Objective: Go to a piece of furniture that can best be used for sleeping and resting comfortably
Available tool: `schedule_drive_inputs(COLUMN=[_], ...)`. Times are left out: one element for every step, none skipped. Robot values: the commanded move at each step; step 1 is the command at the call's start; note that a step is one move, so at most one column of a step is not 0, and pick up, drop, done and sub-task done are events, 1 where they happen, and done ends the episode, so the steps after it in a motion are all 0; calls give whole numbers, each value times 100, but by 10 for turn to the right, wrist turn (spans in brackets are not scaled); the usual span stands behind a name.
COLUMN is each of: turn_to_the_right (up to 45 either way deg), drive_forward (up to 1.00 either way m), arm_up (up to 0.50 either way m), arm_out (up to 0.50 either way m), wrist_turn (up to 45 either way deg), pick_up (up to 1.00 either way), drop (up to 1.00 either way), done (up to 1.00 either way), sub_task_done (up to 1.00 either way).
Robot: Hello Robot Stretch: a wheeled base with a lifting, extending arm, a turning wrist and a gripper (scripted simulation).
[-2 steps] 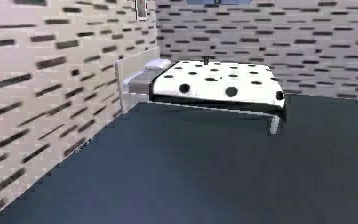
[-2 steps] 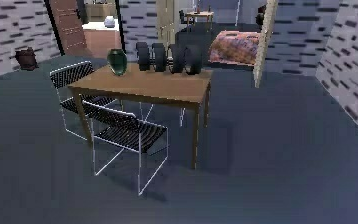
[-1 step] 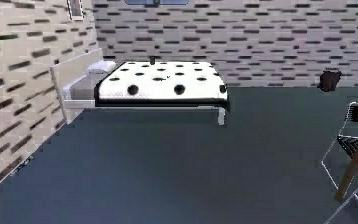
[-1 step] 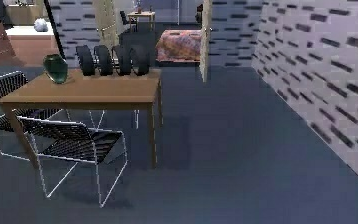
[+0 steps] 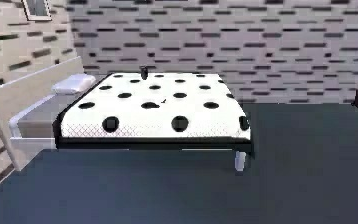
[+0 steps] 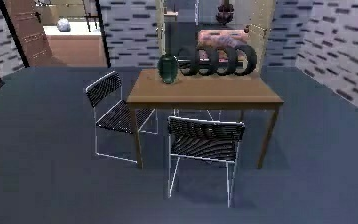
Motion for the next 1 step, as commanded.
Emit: schedule_drive_inputs(turn_to_the_right=[0], drive_forward=[95], arm_up=[0], arm_out=[0], wrist_turn=[0], pick_up=[0], drop=[0], done=[0], sub_task_done=[0])
